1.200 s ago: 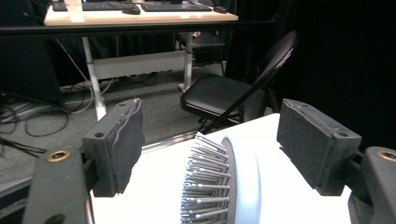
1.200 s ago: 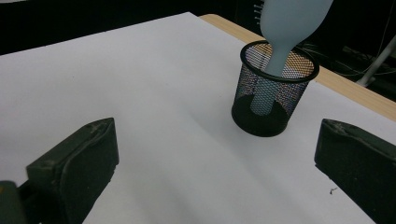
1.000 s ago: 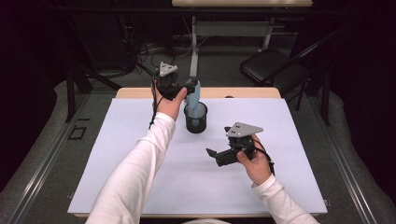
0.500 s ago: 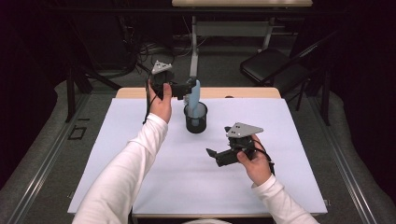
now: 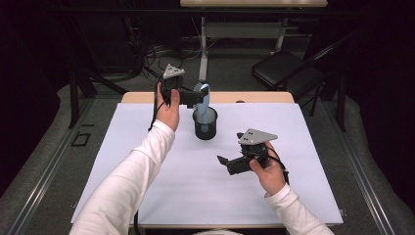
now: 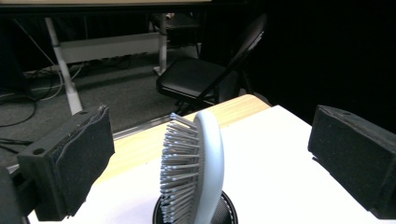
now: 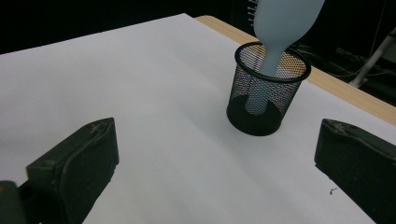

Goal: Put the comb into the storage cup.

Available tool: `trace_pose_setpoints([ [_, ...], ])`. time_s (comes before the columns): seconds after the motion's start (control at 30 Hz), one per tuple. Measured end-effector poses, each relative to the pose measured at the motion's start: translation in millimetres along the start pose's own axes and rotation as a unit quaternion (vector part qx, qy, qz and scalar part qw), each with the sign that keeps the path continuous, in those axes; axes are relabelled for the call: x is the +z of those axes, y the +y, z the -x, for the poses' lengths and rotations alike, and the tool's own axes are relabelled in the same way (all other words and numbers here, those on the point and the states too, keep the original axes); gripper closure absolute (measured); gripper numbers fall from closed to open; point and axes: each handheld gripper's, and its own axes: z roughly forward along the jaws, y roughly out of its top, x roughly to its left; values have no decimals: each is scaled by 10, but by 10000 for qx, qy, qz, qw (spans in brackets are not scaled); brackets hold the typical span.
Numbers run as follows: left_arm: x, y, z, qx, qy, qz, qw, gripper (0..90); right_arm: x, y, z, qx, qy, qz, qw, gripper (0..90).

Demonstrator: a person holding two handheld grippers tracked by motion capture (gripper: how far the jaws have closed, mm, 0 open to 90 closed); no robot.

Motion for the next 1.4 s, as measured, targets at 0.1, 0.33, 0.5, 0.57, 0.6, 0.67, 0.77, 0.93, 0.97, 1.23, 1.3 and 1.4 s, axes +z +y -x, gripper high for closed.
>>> trace_pose_setpoints([
  [0.1,2,12,9,27,-56,-44,10000,4,-21,-9,13,13,-55,-8,10000,0],
  [0.33,-29,33,35,60,-218,-109,9997,4,-31,-1,26,17,-87,29,10000,0],
  [0.5,-58,48,63,104,-323,-209,9992,4,-35,1,33,49,-78,23,10000,0],
  [0.57,-71,56,72,118,-320,-257,9991,4,-38,2,38,56,-79,27,10000,0],
  [0.6,-76,57,78,98,-333,-264,9990,4,-37,1,39,59,-76,27,9999,0],
  [0.67,-85,61,88,121,-349,-306,9988,4,-36,-1,38,70,-69,16,10000,0],
  [0.77,-109,68,111,169,-378,-361,9985,4,-41,0,38,77,-59,26,9999,0],
  [0.93,-150,76,150,221,-458,-449,9977,4,-49,4,49,86,-62,47,9999,0],
  [0.97,-157,73,157,216,-483,-472,9975,4,-49,3,51,82,-69,47,9999,0],
  [1.23,-223,16,220,300,-595,-575,9961,4,-45,3,47,87,-71,36,9999,0],
  [1.3,-236,-1,234,324,-634,-579,9958,4,-45,2,47,86,-69,36,9999,0],
  [1.4,-262,-16,244,365,-654,-626,9952,4,-45,2,48,84,-69,29,9999,0],
])
